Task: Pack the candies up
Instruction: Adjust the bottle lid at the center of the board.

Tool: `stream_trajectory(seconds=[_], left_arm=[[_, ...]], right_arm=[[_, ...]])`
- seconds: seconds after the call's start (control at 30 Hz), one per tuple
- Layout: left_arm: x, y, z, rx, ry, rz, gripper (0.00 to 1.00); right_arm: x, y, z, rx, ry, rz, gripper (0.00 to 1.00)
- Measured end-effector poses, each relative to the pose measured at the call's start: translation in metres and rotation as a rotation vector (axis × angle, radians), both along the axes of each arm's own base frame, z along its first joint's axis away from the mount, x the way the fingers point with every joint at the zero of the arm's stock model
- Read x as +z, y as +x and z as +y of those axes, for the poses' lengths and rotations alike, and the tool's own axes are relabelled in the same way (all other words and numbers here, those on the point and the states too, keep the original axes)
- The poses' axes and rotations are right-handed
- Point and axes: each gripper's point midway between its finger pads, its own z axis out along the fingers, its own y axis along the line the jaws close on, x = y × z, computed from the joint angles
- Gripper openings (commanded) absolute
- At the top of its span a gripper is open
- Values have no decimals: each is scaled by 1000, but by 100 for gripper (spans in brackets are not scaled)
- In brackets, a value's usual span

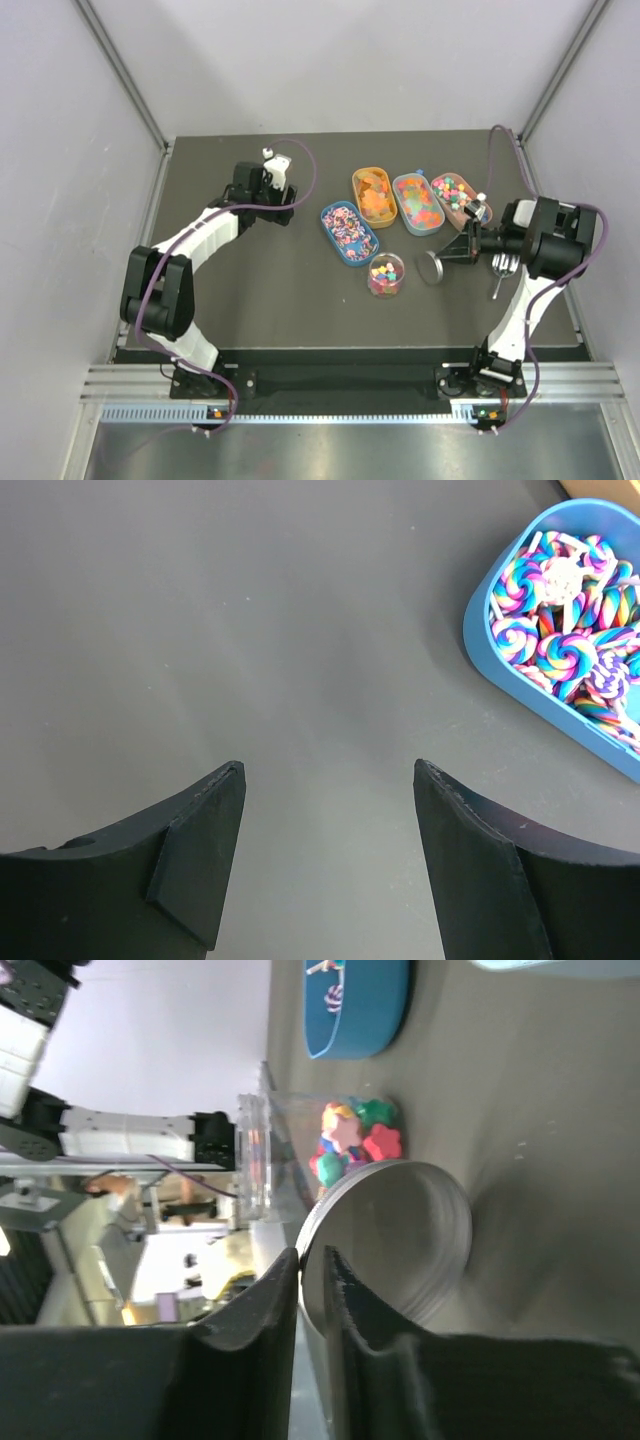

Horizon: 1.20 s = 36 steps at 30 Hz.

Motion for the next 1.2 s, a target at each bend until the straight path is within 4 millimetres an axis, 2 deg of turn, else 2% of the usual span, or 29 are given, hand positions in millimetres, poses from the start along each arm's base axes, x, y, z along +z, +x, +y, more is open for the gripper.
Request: stream_trajectory(seconds=[0.27, 0.3, 0.37, 0.47, 0.5, 0.53, 0.77, 0.87, 0.97, 1.03, 1.1, 1.2], left_arm=[[2, 1, -1, -1, -4, -9, 73], [2, 1, -1, -2, -5, -9, 73], [2, 1, -1, -3, -7, -9, 73], [3, 1, -2, -5, -8, -9, 73], [3, 1, -2, -5, -8, -9, 73], [3, 1, -2, -6, -9, -10, 73], [3, 2, -1, -1, -8, -13, 74], [3, 2, -1, 5, 3, -16, 76], [6, -1, -6, -16, -8, -18, 77], [13, -7, -16, -63, -38, -17, 78], [21, -16, -27, -113, -61, -22, 78], [30, -38, -51, -199, -62, -39, 78]], right_arm=[[-9, 4, -20, 3, -70, -71, 28], [-10, 4, -21, 6, -78, -76, 42], [-13, 2, -24, 13, -93, -84, 52], [-14, 6, -31, 24, -124, -111, 73], [-14, 9, -34, 25, -136, -126, 84], [-13, 13, -37, 27, -150, -143, 99], [-3, 34, -54, 42, -244, -230, 100], [13, 35, -54, 65, -315, -279, 100], [45, 40, -46, 107, -479, -442, 100], [71, 46, -32, 147, -605, -620, 100], [106, 46, -7, 201, -743, -880, 100], [148, 27, 33, 258, -823, -1185, 100]])
